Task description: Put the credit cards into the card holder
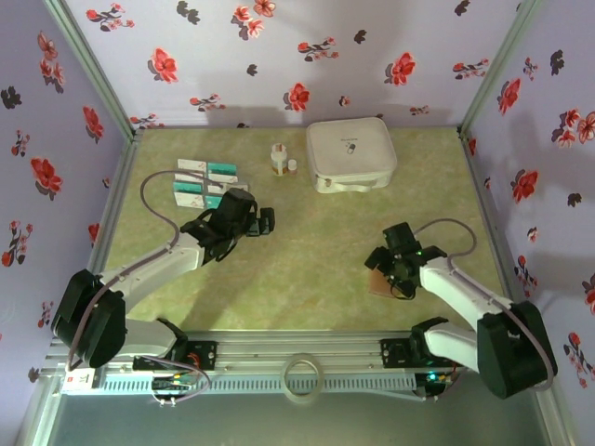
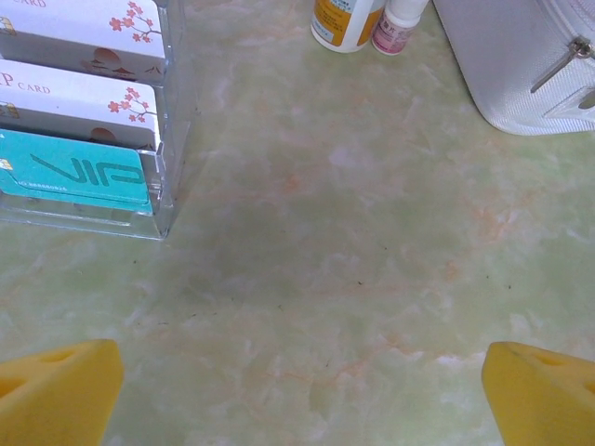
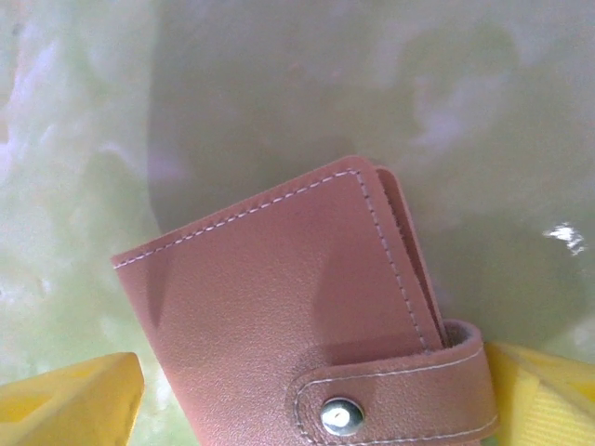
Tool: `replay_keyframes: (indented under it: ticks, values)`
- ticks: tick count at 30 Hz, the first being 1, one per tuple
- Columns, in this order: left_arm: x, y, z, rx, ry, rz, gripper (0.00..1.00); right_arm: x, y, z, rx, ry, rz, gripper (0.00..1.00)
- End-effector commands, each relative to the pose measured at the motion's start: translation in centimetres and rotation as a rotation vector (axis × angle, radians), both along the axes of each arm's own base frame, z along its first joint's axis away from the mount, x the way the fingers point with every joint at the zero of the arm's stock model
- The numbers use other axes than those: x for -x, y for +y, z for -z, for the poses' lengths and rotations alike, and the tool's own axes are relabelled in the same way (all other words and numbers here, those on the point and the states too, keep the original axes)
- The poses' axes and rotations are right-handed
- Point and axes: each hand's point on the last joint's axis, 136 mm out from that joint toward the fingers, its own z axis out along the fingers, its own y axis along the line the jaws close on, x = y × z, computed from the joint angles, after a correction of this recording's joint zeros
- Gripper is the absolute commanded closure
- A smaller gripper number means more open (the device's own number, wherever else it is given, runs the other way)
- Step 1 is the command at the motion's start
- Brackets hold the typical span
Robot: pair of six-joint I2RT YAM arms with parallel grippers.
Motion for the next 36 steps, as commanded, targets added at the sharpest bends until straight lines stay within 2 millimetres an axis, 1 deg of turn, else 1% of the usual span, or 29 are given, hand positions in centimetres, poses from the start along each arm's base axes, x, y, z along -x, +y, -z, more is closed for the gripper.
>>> replay_keyframes:
  ticks: [1,5,9,13,15,18,22,27,30,33,36]
  values:
    - [0.0,-0.5,-0.6,0.021,0.001,-0.007,0.00,-3.5,4.7,-2.4,-0.124,-0.109,-0.052,0.08]
    - [0.1,-0.6,-0.6,0.021,0.005,-0.005,0.00,-4.6,8.0,-3.5,-0.128,-0.128,-0.127,0.08]
    - [0.1,-0.7,-0.4,0.020,0.012,-0.005,0.00,-5.7,12.3,-4.8,-0.167,-0.158,-0.207,0.08]
    - [0.1,-0.8,-0.1,0.020,0.021,-0.004,0.00,-6.8,16.0,-5.2,-0.216,-0.162,-0.272,0.08]
    - [0.1,-0.9,-0.2,0.020,0.023,-0.001,0.00,-7.0,16.6,-5.3,-0.208,-0.159,-0.291,0.08]
    - [0.2,-1.0,-0.4,0.022,0.026,0.006,0.00,-6.9,15.8,-5.6,-0.171,-0.172,-0.300,0.08]
    - [0.3,-1.0,-0.6,0.029,0.021,0.012,0.00,-5.6,13.4,-5.8,-0.101,-0.175,-0.301,0.08]
    - [0.2,-1.3,-0.7,0.041,0.020,0.022,0.00,-3.6,9.6,-4.8,-0.036,-0.147,-0.248,0.08]
    - [0.3,-1.7,-0.6,0.052,0.026,0.031,0.00,-2.9,8.0,-4.2,-0.033,-0.140,-0.206,0.08]
    - [0.3,-1.9,-0.3,0.056,0.036,0.036,0.00,-2.6,7.0,-3.9,-0.032,-0.136,-0.180,0.08]
    - [0.4,-2.1,-0.1,0.058,0.043,0.043,0.00,-2.5,6.9,-3.6,-0.030,-0.127,-0.176,0.08]
